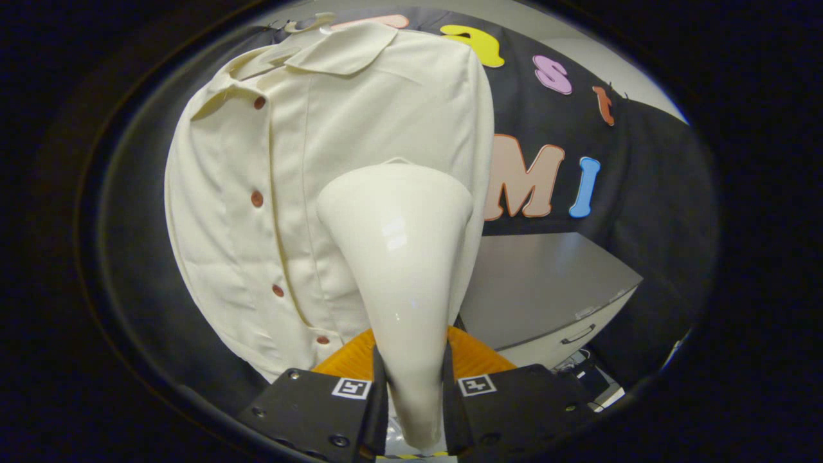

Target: Iron the clothes twice with a garment steamer, once on the left side and once on the right side.

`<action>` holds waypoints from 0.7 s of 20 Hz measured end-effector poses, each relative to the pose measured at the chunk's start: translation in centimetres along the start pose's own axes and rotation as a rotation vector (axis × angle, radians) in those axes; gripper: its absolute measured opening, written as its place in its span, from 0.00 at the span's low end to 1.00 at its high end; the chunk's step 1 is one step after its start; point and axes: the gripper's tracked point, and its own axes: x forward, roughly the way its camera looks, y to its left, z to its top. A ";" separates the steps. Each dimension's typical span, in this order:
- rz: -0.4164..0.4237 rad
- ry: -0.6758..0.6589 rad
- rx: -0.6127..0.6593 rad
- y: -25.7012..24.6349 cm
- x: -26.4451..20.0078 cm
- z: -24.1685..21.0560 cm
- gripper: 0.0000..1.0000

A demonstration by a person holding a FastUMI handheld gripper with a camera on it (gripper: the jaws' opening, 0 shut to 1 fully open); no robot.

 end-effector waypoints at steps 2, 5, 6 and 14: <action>-0.020 0.005 0.006 0.1 0.9 -1.4 0.35; -0.056 0.033 -0.008 0.3 2.1 -4.3 0.35; -0.054 0.045 -0.009 0.6 2.5 -5.3 0.35; -0.025 0.098 0.013 2.3 5.2 -11.6 0.35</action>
